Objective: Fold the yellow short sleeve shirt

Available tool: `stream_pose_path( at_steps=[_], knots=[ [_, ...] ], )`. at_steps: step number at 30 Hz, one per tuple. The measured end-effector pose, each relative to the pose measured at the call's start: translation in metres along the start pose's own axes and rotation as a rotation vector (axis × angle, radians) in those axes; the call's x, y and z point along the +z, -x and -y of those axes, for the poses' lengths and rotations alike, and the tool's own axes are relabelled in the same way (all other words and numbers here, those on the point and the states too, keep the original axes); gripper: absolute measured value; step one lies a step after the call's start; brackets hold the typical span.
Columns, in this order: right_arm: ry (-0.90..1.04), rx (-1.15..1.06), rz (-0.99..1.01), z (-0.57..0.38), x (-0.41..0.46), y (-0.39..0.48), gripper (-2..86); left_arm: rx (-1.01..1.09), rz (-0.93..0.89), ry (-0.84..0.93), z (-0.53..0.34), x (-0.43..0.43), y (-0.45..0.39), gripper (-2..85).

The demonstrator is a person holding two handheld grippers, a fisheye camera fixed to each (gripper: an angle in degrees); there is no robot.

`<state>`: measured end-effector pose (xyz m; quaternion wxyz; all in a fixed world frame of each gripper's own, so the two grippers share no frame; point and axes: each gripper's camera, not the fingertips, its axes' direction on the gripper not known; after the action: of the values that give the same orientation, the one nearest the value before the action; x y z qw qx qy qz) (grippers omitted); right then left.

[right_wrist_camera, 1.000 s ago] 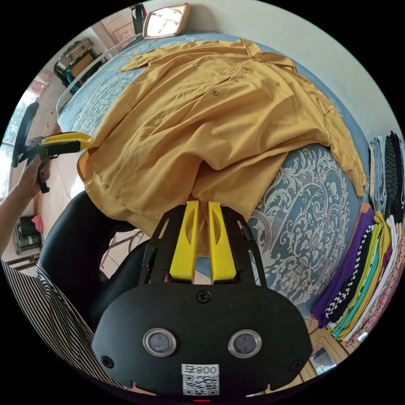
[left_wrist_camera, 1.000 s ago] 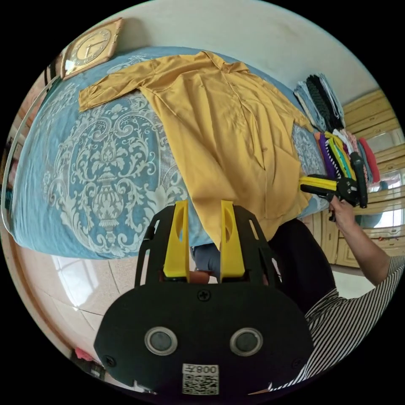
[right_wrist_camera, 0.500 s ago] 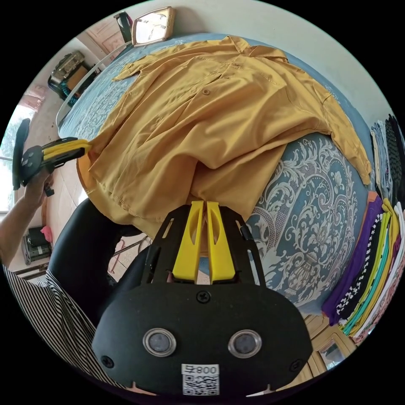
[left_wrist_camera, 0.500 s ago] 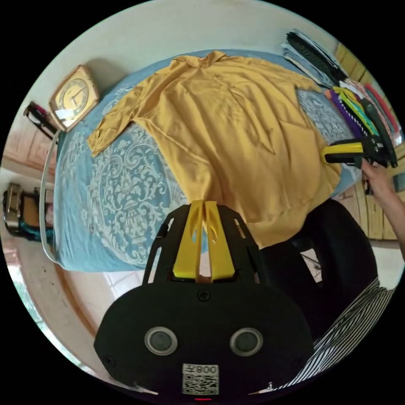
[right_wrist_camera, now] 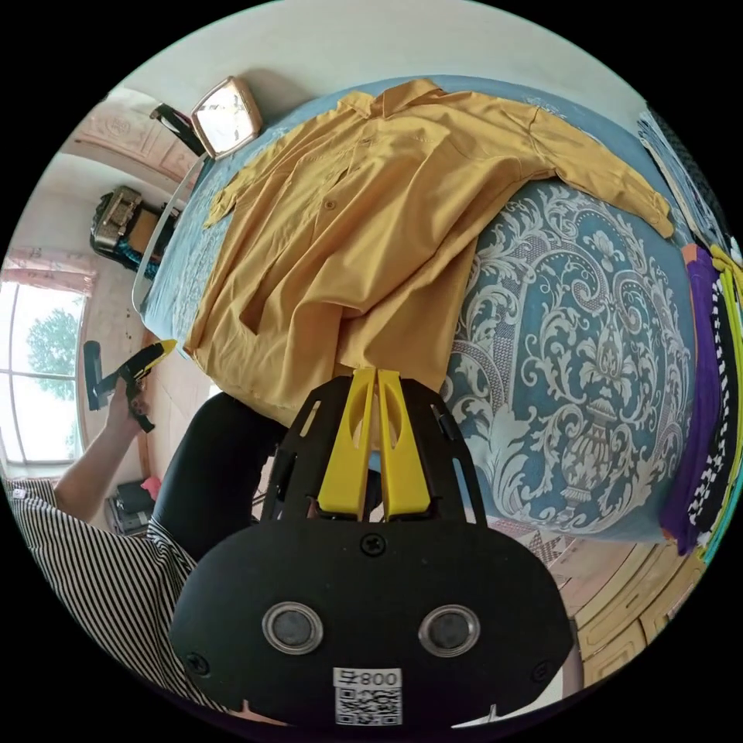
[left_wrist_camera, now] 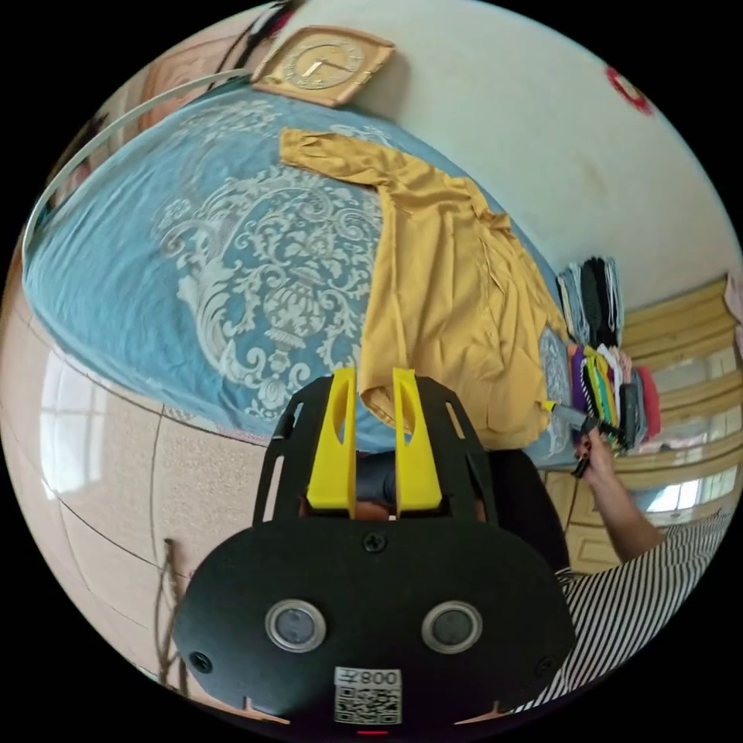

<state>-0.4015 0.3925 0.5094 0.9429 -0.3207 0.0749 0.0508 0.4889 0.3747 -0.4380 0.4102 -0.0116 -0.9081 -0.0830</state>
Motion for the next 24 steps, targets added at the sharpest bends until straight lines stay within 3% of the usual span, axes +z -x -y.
stream_pose_path(
  at_steps=[6,15,20,24],
  knots=[
    [-0.066,0.048,0.069,-0.040,-0.016,-0.035,0.3,0.114,0.254,0.157,0.014,0.022,-0.011,2.2],
    [-0.305,0.342,0.266,-0.148,-0.059,-0.141,0.1,-0.036,0.085,0.066,0.003,-0.014,0.041,0.3],
    [-0.326,0.501,0.341,-0.198,-0.047,-0.195,0.1,-0.057,0.095,0.066,-0.002,-0.019,0.057,0.3],
    [-0.236,0.522,0.373,-0.204,-0.019,-0.215,0.1,-0.049,0.087,0.084,-0.004,-0.014,0.061,1.1]
  ],
)
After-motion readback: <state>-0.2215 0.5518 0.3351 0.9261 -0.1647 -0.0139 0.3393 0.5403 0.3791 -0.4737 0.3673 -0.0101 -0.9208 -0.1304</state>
